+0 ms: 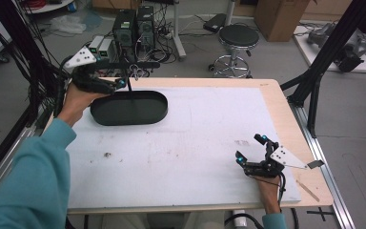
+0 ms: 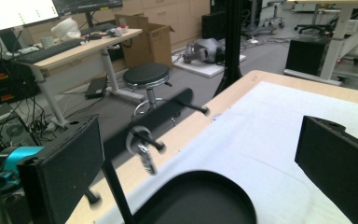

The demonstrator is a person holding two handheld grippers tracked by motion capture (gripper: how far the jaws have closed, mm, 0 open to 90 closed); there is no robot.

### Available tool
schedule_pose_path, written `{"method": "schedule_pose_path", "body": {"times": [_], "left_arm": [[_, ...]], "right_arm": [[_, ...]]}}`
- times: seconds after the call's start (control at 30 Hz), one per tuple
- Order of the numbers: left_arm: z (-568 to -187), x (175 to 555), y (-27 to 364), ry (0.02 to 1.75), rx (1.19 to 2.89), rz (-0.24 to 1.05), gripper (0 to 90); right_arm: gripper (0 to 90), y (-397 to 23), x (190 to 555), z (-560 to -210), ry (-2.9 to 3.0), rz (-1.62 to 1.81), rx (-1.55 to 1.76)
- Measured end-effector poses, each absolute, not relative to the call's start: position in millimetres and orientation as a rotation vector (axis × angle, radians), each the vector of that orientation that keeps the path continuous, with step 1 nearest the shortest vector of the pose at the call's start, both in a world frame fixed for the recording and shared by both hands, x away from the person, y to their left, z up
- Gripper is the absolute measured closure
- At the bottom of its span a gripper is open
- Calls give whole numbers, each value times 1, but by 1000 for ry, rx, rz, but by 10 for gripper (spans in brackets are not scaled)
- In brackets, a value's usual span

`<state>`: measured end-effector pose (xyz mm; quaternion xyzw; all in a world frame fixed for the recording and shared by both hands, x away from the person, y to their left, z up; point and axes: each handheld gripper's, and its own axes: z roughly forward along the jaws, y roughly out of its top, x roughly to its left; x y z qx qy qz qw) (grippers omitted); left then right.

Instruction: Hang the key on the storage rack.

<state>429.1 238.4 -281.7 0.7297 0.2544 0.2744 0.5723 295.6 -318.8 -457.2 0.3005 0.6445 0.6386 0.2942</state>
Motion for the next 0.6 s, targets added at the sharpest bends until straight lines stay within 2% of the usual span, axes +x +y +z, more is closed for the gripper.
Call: {"method": "schedule_pose_path", "body": {"times": [0.27,0.33,0.47,0.6], "left_arm": [[-316,360,256,529,1654,652,17],[-322,353,258,528,1646,650,17],[-346,328,265,529,1622,662,17],[-388,297,273,560,1553,663,17]], "right_arm": [[7,-317,295,-457,1719,1682,799],[7,-317,296,-457,1720,1674,792],[7,-316,296,-457,1719,1669,795],[7,-317,296,-457,1719,1665,792]]}}
